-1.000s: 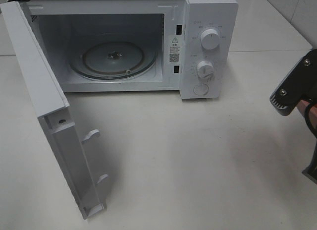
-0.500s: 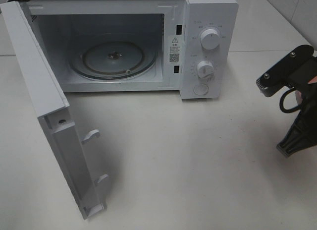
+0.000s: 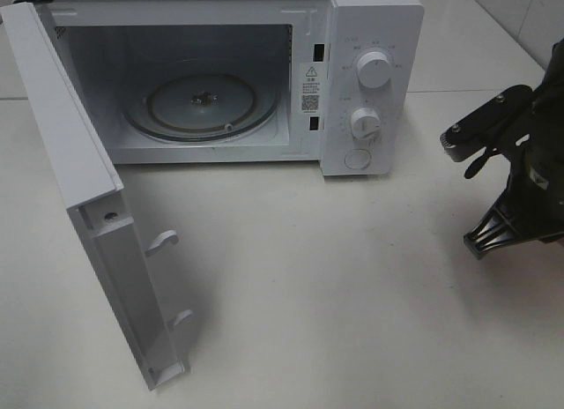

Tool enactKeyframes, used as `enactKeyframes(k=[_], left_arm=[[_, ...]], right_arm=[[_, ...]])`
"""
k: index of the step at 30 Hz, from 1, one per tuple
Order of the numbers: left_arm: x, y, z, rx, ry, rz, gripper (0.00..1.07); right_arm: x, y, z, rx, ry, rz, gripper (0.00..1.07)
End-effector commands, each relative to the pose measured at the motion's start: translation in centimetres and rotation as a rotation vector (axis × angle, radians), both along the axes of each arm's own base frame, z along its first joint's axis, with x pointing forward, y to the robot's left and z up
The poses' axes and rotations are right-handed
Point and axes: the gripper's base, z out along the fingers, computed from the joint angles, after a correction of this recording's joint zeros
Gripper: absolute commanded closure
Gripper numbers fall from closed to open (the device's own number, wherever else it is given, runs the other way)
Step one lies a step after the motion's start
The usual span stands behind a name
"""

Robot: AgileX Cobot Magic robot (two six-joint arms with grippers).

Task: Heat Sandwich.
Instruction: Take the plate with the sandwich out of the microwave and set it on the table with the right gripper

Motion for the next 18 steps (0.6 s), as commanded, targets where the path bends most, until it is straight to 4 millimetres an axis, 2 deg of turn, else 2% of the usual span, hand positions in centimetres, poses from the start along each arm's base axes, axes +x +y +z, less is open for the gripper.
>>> enactKeyframes(k=[1, 18], left_arm=[[-0.3, 0.0, 0.0, 0.005, -0.026, -0.004, 0.10], [-0.3, 0.0, 0.0, 0.005, -0.026, -0.004, 0.10]], right_arm=[[0.8, -0.1, -0.7, -0.043, -0.004, 0.010, 1.07], [1.9, 0.2, -4.4, -0.059, -0.021, -0.088, 1.06]])
